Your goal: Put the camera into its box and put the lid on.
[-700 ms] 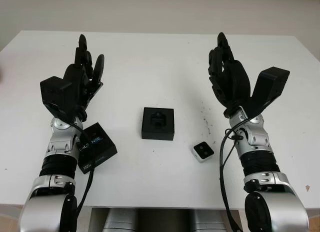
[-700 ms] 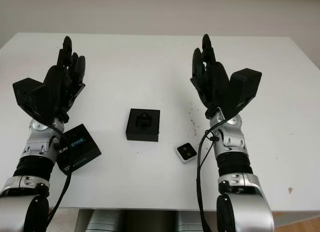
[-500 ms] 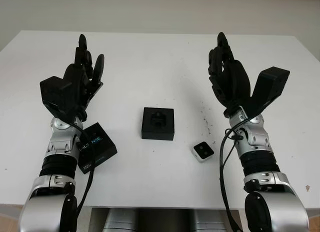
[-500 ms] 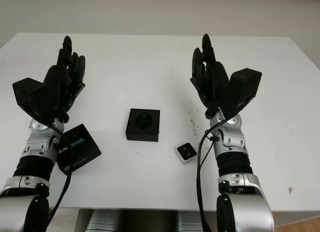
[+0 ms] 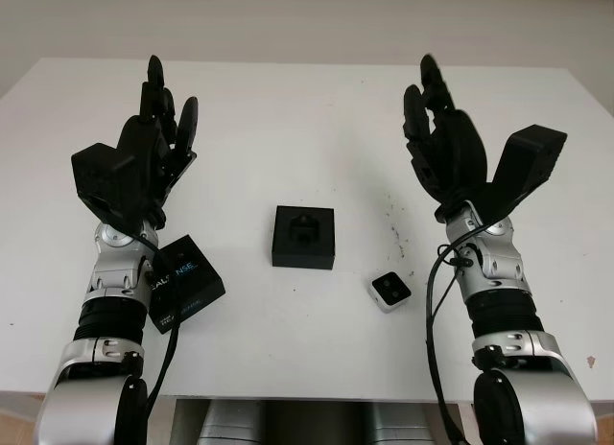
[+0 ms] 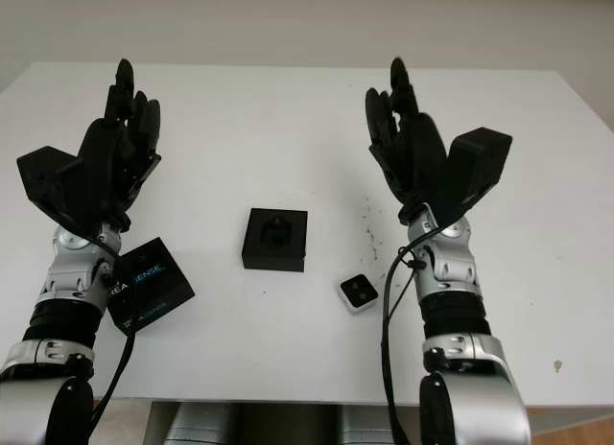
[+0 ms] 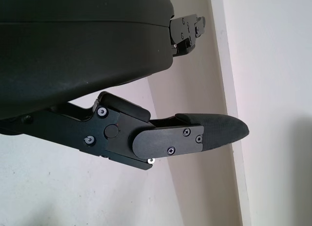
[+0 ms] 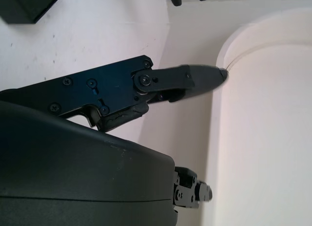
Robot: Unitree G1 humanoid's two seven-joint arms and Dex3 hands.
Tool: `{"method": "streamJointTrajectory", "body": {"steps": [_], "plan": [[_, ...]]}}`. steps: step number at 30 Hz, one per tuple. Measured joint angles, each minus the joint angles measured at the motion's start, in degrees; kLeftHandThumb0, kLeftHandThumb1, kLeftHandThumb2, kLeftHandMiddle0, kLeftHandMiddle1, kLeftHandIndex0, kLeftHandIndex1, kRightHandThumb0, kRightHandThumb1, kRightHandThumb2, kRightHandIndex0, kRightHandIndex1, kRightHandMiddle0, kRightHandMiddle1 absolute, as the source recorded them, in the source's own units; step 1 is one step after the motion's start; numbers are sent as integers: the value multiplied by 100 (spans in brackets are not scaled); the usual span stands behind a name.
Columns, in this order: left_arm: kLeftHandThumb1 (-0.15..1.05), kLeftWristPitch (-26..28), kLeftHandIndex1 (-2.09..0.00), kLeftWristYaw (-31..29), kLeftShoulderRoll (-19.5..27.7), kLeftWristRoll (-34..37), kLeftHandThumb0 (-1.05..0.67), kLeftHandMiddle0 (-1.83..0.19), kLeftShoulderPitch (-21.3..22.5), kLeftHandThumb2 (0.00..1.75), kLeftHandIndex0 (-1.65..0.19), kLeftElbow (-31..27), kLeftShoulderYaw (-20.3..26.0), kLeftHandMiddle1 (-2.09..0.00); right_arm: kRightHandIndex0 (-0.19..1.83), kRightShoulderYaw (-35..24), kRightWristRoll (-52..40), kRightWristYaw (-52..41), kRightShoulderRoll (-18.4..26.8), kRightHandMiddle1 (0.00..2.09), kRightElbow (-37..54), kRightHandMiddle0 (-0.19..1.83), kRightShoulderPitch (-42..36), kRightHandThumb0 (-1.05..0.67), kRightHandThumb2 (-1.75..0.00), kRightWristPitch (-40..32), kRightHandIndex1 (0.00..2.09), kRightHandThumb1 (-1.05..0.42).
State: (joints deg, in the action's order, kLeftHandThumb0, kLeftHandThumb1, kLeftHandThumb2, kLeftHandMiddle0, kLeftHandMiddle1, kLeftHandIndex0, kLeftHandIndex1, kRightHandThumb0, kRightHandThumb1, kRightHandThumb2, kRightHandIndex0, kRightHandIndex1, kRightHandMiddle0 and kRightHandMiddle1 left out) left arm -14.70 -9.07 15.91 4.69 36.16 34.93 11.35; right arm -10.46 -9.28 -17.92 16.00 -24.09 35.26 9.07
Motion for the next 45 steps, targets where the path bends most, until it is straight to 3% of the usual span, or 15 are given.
{"method": "streamJointTrajectory", "body": {"steps": [3,8,14,19,24,30,37,45], "plan": [[105,84,0,42,-11,-1,-75,19,-86,50,19,-41,-3,0,19,46,4,-351,294,93,421,-16,-271,-38,-4,58,19,-89],[105,102,-1,77,-20,-44,-76,19,-106,50,19,-102,-31,0,25,250,523,-677,850,96,1281,-10,-836,-38,-4,177,23,-85],[105,133,-1,90,-21,-54,-75,19,-128,51,19,-230,-54,0,36,406,1233,-975,1616,80,2007,10,-1331,-34,-5,439,27,-79],[105,193,0,91,-19,-36,-75,19,-182,50,19,-252,-53,0,44,412,1669,-1214,2169,36,2553,36,-1675,-39,-5,286,18,-78],[105,247,0,92,-20,-21,-75,19,-241,50,19,-304,-53,0,45,531,1963,-1549,2566,30,2981,39,-1813,-45,-6,95,16,-80],[105,276,0,92,-17,-32,-76,19,-247,51,19,-380,-59,0,48,739,2415,-1931,2951,24,3587,40,-1936,-50,-5,-301,17,-80],[105,299,-1,100,-8,-54,-77,19,-267,50,19,-421,-68,0,44,887,2622,-2204,3029,18,4044,41,-2147,-52,-5,-684,15,-81],[105,335,-2,115,-9,-44,-78,19,-271,50,19,-437,-70,0,44,1031,2919,-2108,3076,20,4088,43,-2278,-58,-5,-405,15,-81]]}}
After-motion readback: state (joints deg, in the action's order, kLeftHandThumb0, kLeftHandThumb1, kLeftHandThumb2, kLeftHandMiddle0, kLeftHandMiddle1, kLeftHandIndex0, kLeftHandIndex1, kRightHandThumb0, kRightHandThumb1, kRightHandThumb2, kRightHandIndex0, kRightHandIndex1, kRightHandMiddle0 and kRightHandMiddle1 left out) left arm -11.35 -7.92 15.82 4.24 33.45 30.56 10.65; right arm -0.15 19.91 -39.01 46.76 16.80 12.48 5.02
